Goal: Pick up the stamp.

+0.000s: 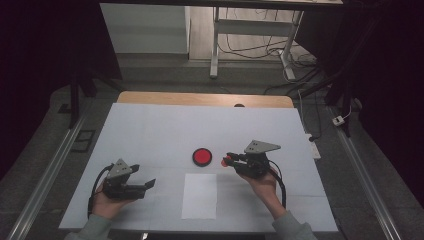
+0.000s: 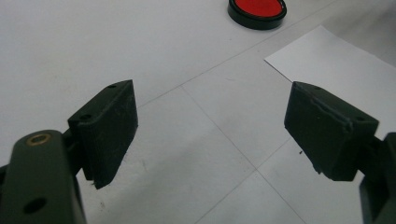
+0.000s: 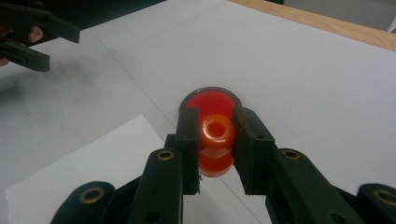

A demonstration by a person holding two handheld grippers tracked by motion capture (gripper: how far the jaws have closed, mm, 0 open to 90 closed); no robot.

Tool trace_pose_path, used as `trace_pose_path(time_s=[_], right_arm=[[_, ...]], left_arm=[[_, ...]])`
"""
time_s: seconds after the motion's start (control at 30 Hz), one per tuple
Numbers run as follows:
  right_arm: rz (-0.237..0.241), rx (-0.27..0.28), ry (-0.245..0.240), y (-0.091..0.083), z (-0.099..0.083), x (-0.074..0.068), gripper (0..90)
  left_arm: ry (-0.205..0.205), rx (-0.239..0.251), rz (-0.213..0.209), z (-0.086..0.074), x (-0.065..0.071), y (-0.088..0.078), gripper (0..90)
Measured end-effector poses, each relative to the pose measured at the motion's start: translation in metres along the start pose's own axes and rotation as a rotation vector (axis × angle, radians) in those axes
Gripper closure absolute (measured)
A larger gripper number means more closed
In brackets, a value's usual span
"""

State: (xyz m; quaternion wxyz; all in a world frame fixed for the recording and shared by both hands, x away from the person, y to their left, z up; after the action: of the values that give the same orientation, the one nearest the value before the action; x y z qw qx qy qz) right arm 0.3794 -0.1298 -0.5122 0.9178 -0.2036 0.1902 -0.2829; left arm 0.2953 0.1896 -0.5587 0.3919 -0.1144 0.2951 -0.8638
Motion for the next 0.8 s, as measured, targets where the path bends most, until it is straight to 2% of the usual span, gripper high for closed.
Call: trace_pose_path(time_s=[0.2,0.33,0.6,0.8], right_arm=[[0.024,0.001,-0.007,0.003,0.002,-0.009,73.0],[0.022,-0.007,-0.014,0.004,0.000,-0.013,73.0],[0.048,-0.026,-0.044,0.010,-0.005,-0.028,73.0],[0.065,-0.023,-0.037,0.011,-0.007,-0.035,73.0]], left_arm=[[-0.003,0.005,-0.002,0.000,0.001,-0.001,17.8],[0.000,0.003,-0.003,0.001,0.001,0.000,17.8],[0.008,0.004,-0.003,0.001,0.003,0.000,17.8],[0.014,0.001,-0.008,0.003,0.005,0.002,17.8]])
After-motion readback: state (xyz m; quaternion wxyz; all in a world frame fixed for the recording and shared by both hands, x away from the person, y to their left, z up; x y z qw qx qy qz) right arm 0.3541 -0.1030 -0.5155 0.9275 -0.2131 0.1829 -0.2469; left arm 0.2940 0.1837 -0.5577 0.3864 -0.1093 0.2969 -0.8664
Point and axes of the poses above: each handheld gripper's, and its own axes: y roughly forward along the jaws, z roughly out of its top, x roughly to its right, the point moved 7 cm from there along y, roughly forward along the jaws, and after that the axes turned 10 degrees about y, right-handed, at the moved point
